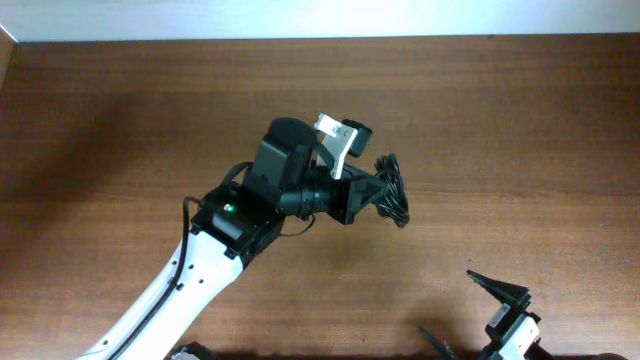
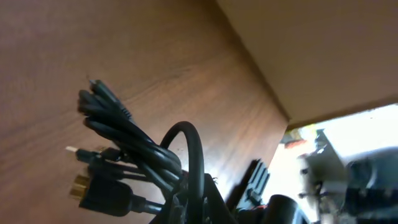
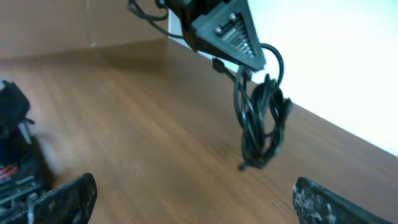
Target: Untangle cables
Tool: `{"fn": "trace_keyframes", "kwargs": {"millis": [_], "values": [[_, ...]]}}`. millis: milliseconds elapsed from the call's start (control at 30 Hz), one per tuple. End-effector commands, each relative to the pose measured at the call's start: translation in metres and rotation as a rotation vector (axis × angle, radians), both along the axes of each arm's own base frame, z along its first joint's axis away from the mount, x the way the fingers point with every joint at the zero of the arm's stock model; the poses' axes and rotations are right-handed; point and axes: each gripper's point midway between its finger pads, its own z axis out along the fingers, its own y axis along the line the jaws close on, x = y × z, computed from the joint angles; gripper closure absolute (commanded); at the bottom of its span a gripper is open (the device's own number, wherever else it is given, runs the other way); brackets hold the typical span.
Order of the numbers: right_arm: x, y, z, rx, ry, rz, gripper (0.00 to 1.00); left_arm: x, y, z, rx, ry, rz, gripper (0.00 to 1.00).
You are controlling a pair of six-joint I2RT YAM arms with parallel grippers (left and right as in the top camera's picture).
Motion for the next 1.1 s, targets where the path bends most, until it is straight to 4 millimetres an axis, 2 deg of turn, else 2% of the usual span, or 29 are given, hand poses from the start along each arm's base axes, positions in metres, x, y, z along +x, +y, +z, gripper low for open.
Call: {"fn": "trace_keyframes", "kwargs": {"millis": [0,133,200,400,467,633,733,833,1067], "values": [[-0.008,0.005,0.006,0.024,-0.006,0.037,0.01,-0.005,-0.006,0.014,-0.068,0.114,0.054,1.0],[-0.002,-0.001,0.004,0.012,-0.007,-0.01,0.01,-0.032,-0.022,0.027,-0.141,0.147,-0.096,1.0],[0.002,-0.006,0.003,0.003,-0.006,-0.047,0.01,-0.049,-0.028,0.041,-0.202,0.162,-0.213,1.0],[0.004,-0.008,0.003,-0.005,-0.01,-0.063,0.01,-0.101,-0.029,0.082,-0.37,0.227,-0.543,1.0],[0.004,-0.008,0.003,-0.005,-0.013,-0.064,0.01,-0.11,-0.026,0.086,-0.386,0.238,-0.599,1.0],[0.013,-0.019,0.001,-0.026,-0.014,-0.148,0.01,-0.117,-0.023,0.089,-0.396,0.251,-0.641,1.0],[0.017,-0.022,0.006,-0.028,-0.04,-0.166,0.13,-0.117,-0.023,0.089,-0.397,0.251,-0.642,1.0],[0.019,-0.022,0.015,-0.024,-0.085,-0.166,0.14,-0.117,-0.023,0.089,-0.394,0.289,-0.63,1.0],[0.026,-0.018,0.002,-0.019,-0.06,-0.138,0.13,-0.095,-0.03,0.082,-0.363,0.425,-0.44,1.0]]}}
